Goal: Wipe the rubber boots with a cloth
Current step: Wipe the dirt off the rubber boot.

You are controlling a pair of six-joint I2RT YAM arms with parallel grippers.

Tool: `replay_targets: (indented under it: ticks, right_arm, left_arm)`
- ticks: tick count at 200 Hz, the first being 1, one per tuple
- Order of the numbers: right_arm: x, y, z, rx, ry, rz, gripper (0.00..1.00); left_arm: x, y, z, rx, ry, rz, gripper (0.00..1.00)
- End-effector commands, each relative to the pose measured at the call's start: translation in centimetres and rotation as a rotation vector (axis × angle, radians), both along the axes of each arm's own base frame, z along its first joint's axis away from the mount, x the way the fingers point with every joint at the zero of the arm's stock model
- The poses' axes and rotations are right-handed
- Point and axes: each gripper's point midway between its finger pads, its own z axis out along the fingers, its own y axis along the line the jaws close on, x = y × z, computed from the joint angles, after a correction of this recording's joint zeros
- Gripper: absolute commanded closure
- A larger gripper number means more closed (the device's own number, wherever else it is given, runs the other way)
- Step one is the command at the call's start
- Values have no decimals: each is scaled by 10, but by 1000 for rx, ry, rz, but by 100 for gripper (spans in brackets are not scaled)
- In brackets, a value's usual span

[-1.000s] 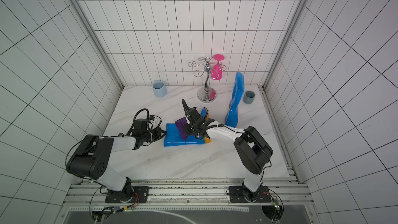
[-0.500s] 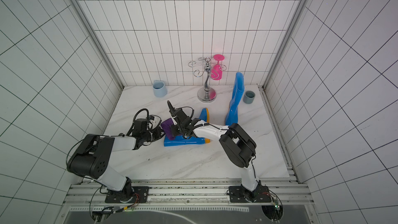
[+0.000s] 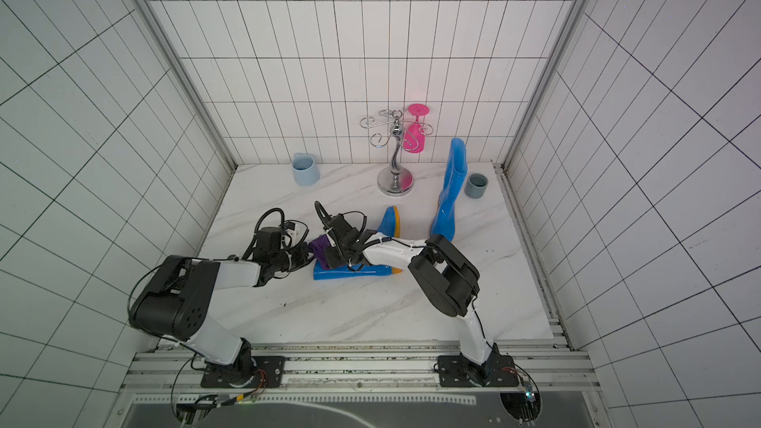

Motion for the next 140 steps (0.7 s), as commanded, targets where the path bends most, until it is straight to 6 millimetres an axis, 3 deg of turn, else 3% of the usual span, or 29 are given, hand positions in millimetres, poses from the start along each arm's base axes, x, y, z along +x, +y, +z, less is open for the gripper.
replay_targets:
  ticks: [1, 83, 140]
  right_arm:
    - [-9, -34, 2, -81, -10, -49, 100]
    - [-23, -144, -4, -219, -11, -219, 100]
    - [-26, -226, 16, -290, -40, -361, 100]
  left_arm:
    - [-3, -9, 2, -32, -13, -36, 100]
    - [-3, -6, 5, -24, -24, -35, 100]
    - [-3, -6, 5, -24, -21, -33, 100]
